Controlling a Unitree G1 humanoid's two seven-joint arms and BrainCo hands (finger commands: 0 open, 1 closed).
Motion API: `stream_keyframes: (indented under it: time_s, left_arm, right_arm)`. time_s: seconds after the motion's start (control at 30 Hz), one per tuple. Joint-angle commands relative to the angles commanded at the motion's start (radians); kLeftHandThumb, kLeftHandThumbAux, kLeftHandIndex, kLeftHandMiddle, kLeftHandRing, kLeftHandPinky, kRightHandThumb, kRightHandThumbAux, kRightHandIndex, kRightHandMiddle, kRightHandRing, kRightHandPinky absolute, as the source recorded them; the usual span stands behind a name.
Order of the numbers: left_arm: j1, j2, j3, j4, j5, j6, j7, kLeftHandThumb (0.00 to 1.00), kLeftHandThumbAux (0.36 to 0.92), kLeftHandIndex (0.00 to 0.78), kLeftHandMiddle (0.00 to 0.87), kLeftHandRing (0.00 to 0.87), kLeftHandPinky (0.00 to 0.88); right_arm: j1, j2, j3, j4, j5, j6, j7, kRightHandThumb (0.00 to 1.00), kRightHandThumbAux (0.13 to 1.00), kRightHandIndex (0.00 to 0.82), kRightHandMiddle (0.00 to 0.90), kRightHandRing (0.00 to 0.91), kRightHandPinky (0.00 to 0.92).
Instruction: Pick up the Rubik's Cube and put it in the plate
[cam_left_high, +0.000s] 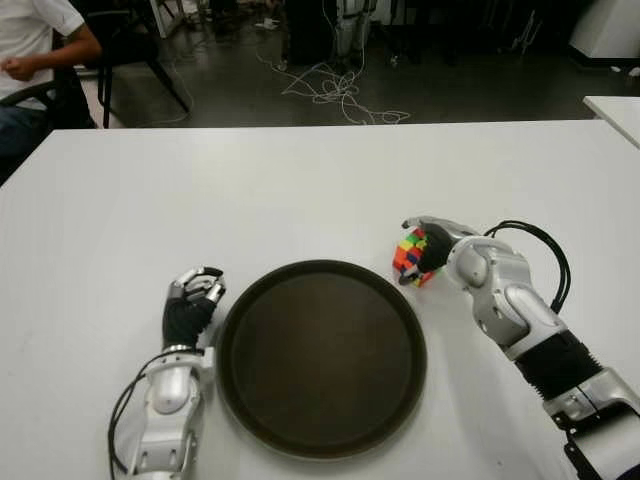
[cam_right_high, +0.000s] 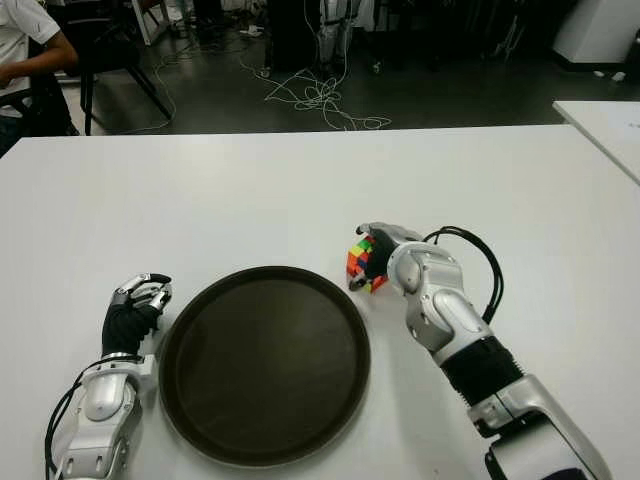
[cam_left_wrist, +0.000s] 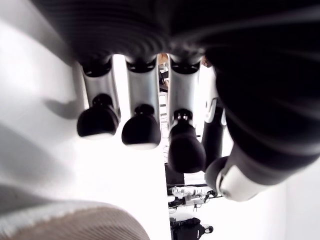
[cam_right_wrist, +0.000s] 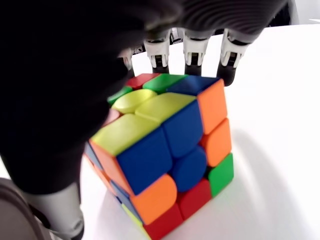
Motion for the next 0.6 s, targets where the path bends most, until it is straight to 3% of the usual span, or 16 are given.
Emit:
stream_keyframes:
  time_s: [0.6]
  left_arm:
    - [0.0, 0.002, 0.0, -0.002, -0.001, 0.004, -0.011, 0.709, 0.707, 0.443, 0.805, 0.826, 0.809]
  right_arm:
    - [0.0, 0.005, 0.003, 0.007, -0.001, 0.006, 0.005, 0.0, 0.799, 0.007, 0.05, 0.043, 0.016]
